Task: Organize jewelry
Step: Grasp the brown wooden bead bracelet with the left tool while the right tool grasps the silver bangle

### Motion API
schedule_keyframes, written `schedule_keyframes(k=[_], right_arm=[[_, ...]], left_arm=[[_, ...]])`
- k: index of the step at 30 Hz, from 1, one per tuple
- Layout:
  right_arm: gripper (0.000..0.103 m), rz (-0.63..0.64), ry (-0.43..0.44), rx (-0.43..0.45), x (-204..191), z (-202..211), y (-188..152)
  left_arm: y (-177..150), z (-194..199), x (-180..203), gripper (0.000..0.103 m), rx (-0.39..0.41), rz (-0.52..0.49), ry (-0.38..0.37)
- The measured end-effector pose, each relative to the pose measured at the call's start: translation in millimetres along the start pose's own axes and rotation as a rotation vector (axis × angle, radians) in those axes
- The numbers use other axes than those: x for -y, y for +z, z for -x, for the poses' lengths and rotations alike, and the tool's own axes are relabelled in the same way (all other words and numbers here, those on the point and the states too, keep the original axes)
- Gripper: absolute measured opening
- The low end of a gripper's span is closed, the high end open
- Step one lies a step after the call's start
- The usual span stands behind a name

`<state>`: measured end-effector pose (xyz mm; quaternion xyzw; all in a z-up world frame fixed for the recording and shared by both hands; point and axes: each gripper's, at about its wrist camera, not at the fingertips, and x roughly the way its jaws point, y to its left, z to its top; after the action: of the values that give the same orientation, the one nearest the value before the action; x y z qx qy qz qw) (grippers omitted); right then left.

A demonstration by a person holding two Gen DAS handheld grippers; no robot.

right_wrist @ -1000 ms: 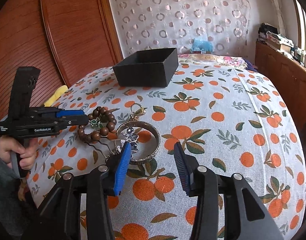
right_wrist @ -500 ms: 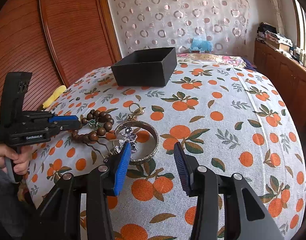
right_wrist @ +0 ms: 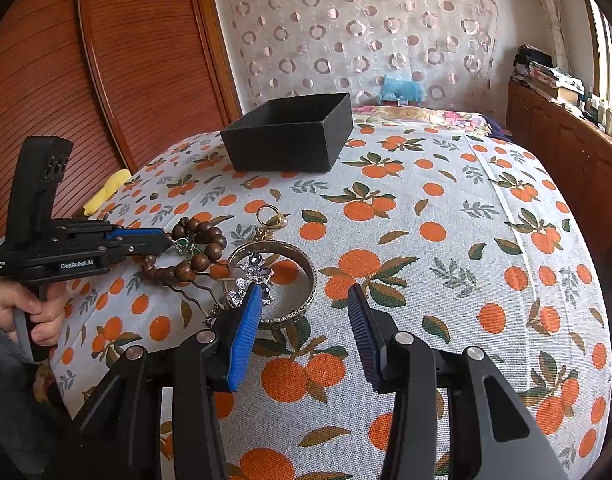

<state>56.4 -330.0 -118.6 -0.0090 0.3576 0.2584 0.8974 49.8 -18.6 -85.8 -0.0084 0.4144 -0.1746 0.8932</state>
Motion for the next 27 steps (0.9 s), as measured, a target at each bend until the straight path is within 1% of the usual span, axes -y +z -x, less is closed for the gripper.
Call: schedule_keyframes(k=[5, 8, 10, 12, 13, 16, 19, 23, 25, 26, 27], right_arm=[[0.047, 0.001, -0.005, -0.007, -0.2, -0.8, -1.1], [0.047, 0.0, 0.001, -0.011, -0.9, -0.8, 0.1], [0.047, -0.021, 0.03, -0.024, 3.1, -1.3, 3.7], [0.046, -0.003, 0.015, -0.027, 1.8, -1.7, 8.5], [0.039, 0.013, 0.009, -0.031, 0.0, -2.7, 11.4], [0.033, 0.058, 0.0, -0.054, -4.2, -9.9, 18.8], [0.028, 0.082, 0.002, -0.099, -4.4, -22.4, 23.8], [0.025, 0.101, 0.004, -0.137, -4.7, -33.8, 26.8], [0.014, 0.11, 0.009, -0.159, -4.3, -38.5, 27.0], [0.012, 0.115, 0.006, -0.164, -4.9, -40.3, 27.0], [0.008, 0.124, 0.001, -0.166, -5.0, -41.1, 26.8]], left_arm=[[3.5, 21.9, 3.8, 0.012, 0.077, 0.001, 0.007], [5.5, 32.5, 6.5, 0.012, 0.111, 0.002, -0.002], [6.4, 38.2, 8.3, 0.012, 0.129, -0.002, -0.004], [6.9, 44.3, 9.6, 0.012, 0.147, -0.005, -0.005], [7.0, 47.5, 9.6, 0.012, 0.157, -0.004, -0.006], [8.1, 55.7, 9.1, 0.012, 0.178, -0.002, -0.008], [10.5, 64.0, 8.4, 0.012, 0.196, -0.006, -0.008], [15.7, 72.8, 7.3, 0.012, 0.218, -0.015, -0.01], [19.3, 75.4, 6.9, 0.012, 0.225, -0.017, -0.01], [21.0, 76.5, 6.9, 0.012, 0.229, -0.019, -0.01], [23.1, 77.7, 7.1, 0.012, 0.233, -0.023, -0.01]])
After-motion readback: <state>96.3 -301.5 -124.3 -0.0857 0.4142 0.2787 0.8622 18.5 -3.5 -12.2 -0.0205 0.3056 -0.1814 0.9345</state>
